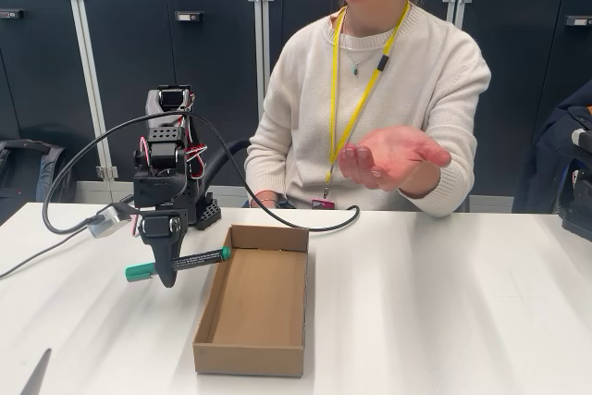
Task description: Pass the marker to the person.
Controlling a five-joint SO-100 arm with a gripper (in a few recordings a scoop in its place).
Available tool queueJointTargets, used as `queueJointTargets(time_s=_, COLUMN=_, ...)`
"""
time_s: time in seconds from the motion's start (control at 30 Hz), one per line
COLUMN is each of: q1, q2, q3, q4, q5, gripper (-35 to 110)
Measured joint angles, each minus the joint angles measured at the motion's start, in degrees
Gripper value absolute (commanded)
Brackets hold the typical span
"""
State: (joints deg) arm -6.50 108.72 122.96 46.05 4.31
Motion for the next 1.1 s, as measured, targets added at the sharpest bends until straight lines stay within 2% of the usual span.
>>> queueJointTargets(time_s=0.4, q1=0.35, q2=8.09, q3=0.00, q4=2.64, q5=-7.91, gripper=-5)
queueJointTargets(time_s=0.8, q1=2.29, q2=17.58, q3=2.99, q4=-7.21, q5=-31.29, gripper=-5)
queueJointTargets(time_s=1.1, q1=2.29, q2=22.41, q3=3.69, q4=-12.66, q5=-34.72, gripper=-5)
